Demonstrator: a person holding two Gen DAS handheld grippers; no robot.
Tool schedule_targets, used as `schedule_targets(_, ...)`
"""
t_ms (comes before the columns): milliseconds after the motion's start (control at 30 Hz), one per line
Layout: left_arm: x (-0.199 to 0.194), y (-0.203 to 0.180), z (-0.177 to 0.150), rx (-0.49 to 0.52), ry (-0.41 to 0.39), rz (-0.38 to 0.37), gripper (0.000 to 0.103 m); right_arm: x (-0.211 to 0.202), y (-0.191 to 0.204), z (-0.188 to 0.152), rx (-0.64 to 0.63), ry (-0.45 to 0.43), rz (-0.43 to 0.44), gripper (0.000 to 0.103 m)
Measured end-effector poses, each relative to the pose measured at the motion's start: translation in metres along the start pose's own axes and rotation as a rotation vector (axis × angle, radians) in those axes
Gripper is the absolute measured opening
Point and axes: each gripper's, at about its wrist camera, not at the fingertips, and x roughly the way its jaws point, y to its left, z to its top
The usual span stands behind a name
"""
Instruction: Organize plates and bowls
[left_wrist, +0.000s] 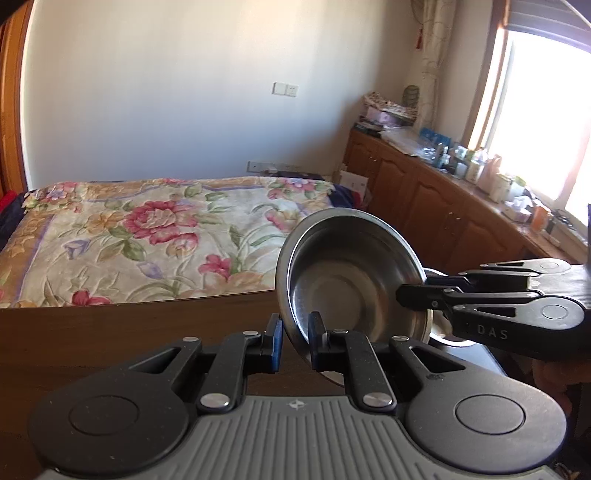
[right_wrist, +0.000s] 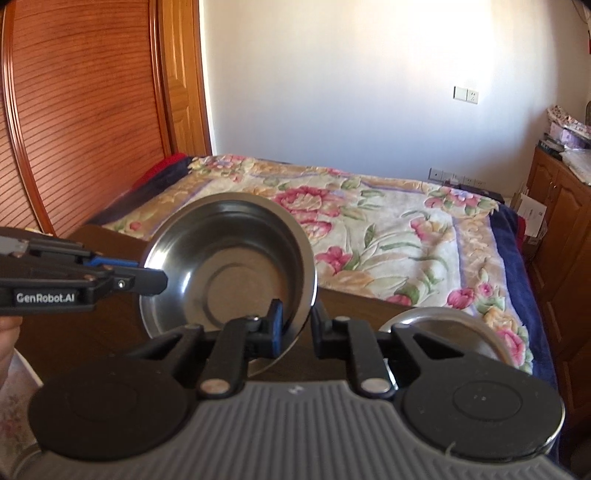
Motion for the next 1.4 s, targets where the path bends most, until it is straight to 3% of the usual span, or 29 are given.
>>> schedule_targets(600,-0.074,-0.035,-0.011,0.078,-0.061,-0.045,0.016,-0.068,0.007,-0.002,-0.002,-0.053,-0.039,0.016)
schedule_targets(900,-0.104,-0.04,-0.036,0.074,-0.071,-0.074,0.016,-0.094,0.018,-0.015,-0.01,-0.067,-0.046,0.015)
schedule_targets(1400,-0.136,-0.056,-0.075,0.148,-0.087,-0.05,0.015,-0.119,0.035,-0.052,0.039,-0.08,-0.02,0.015)
